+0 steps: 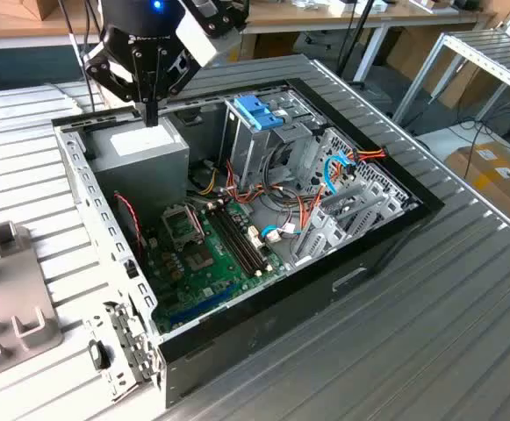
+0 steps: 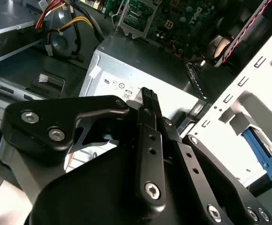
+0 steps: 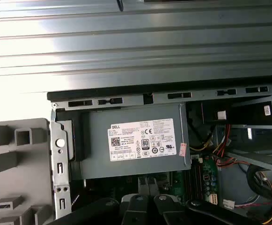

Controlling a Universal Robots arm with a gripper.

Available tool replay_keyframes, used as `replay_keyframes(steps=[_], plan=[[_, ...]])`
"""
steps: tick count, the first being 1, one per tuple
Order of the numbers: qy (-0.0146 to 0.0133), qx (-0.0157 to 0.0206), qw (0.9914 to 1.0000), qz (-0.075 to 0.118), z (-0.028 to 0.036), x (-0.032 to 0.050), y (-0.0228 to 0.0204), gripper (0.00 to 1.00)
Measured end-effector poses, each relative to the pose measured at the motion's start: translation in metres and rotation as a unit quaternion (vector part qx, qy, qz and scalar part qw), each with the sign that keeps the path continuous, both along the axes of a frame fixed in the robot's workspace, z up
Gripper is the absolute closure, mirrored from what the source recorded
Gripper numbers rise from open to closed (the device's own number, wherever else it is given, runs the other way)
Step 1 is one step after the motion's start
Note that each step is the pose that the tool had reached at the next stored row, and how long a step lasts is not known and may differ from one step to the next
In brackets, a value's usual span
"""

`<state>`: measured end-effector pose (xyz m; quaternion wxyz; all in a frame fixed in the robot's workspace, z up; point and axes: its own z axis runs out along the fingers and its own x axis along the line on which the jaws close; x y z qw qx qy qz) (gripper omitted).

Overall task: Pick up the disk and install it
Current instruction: 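Reach for the disk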

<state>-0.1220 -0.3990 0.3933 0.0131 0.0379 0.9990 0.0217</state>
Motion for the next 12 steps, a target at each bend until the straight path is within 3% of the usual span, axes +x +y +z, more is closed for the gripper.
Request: replay_keyframes(steps=[12], plan=[[0.0,0.0,1.0,0.0,0.0,-0.0012,0.0,0.89]])
